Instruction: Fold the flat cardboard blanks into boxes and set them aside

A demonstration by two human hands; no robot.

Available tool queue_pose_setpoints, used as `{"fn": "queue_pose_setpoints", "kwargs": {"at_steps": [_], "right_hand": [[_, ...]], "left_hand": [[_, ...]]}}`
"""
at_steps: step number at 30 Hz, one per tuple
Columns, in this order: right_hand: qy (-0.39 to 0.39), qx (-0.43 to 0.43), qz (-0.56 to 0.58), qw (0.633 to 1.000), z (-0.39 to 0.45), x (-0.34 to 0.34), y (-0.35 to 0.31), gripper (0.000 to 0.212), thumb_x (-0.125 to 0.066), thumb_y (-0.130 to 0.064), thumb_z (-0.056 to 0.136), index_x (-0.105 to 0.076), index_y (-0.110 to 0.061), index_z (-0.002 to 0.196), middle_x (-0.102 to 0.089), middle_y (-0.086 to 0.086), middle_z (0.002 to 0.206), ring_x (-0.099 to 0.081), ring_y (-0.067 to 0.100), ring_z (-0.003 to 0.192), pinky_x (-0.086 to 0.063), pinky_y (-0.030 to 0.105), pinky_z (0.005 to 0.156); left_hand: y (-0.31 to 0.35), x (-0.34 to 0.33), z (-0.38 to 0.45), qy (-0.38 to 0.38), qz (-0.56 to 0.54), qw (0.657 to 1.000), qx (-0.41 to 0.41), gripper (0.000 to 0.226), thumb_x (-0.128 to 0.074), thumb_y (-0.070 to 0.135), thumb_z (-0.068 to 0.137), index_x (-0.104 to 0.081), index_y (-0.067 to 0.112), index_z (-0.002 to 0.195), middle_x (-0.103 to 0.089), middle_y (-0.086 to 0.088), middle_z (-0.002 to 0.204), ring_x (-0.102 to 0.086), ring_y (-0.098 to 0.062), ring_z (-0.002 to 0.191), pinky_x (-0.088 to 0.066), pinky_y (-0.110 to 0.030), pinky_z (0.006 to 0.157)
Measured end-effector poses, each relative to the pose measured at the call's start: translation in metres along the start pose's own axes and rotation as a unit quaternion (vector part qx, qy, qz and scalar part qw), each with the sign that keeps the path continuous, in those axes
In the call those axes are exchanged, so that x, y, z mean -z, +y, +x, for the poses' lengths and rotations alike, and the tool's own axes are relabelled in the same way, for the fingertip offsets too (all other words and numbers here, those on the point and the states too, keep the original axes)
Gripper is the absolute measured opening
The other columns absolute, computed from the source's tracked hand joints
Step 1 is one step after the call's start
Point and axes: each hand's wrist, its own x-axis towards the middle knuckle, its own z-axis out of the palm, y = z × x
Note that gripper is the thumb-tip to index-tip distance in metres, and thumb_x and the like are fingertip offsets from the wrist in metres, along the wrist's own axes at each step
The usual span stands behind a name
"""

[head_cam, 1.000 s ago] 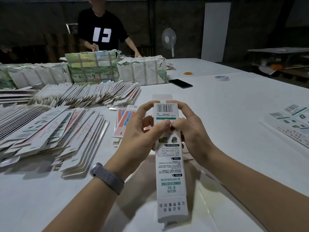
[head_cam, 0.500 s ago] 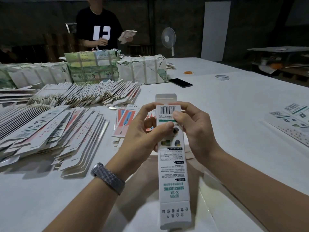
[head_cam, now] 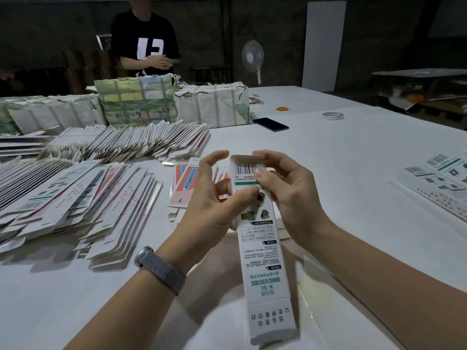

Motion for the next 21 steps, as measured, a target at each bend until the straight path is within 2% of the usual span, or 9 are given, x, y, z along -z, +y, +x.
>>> {"fn": "queue_pose_setpoints", "kwargs": {"at_steps": [3,6,9,12,16,21], "right_hand": [[-0.003,-0.011,0.004,1.0,0.0007,0.0016,-0.0008,0.02,-0.065,-0.014,0.08,-0.07,-0.016,0.1,-0.073,0.007,0.094,-0.071,0.024,0.084,-0.061,0.033,0.071],[-0.017,-0.014,0.002,1.0,0.0009,0.0026,-0.0014,0.018,-0.065,-0.015,0.081,-0.07,-0.017,0.099,-0.072,0.003,0.092,-0.071,0.023,0.084,-0.06,0.033,0.071],[-0.026,-0.023,0.007,0.999,0.0013,0.0025,-0.0016,0.019,-0.063,-0.015,0.081,-0.069,-0.016,0.099,-0.071,0.001,0.093,-0.071,0.025,0.087,-0.061,0.036,0.074],[-0.039,-0.024,0.01,0.999,0.001,0.0021,-0.0023,0.02,-0.061,-0.015,0.083,-0.069,-0.019,0.1,-0.068,0.011,0.104,-0.071,0.029,0.09,-0.06,0.042,0.076],[-0.055,-0.028,0.023,0.998,0.0001,0.0013,-0.0045,0.02,-0.059,-0.015,0.084,-0.073,-0.025,0.094,-0.064,0.014,0.107,-0.071,0.029,0.088,-0.059,0.045,0.074],[-0.043,-0.029,0.028,0.998,0.0016,0.002,-0.0045,0.015,-0.061,-0.011,0.082,-0.072,-0.019,0.088,-0.067,0.012,0.098,-0.07,0.029,0.085,-0.058,0.041,0.072]], "left_hand": [[-0.0014,0.0012,0.0001,-0.008,0.005,1.0,-0.004,0.055,-0.079,0.038,0.071,-0.053,0.037,0.119,-0.075,-0.012,0.097,-0.075,-0.031,0.079,-0.061,-0.051,0.066],[-0.0023,0.0019,0.0006,-0.01,0.004,1.0,-0.01,0.042,-0.079,0.037,0.073,-0.057,0.042,0.109,-0.074,-0.013,0.095,-0.075,-0.033,0.077,-0.06,-0.047,0.062],[-0.0022,0.0019,0.0009,-0.008,0.007,1.0,-0.016,0.038,-0.079,0.036,0.074,-0.056,0.046,0.104,-0.074,-0.014,0.096,-0.076,-0.035,0.078,-0.061,-0.048,0.062],[-0.0021,0.0023,0.0009,-0.009,0.006,1.0,-0.019,0.039,-0.081,0.036,0.075,-0.055,0.047,0.102,-0.073,-0.016,0.099,-0.076,-0.037,0.079,-0.061,-0.053,0.063],[-0.0023,0.0031,0.0008,-0.011,0.002,1.0,-0.017,0.042,-0.081,0.035,0.075,-0.054,0.047,0.105,-0.074,-0.013,0.097,-0.076,-0.034,0.077,-0.058,-0.041,0.056],[-0.0037,0.0026,0.0007,-0.015,0.001,1.0,-0.013,0.043,-0.08,0.035,0.076,-0.053,0.045,0.108,-0.075,-0.008,0.093,-0.076,-0.029,0.073,-0.057,-0.035,0.051]]}}
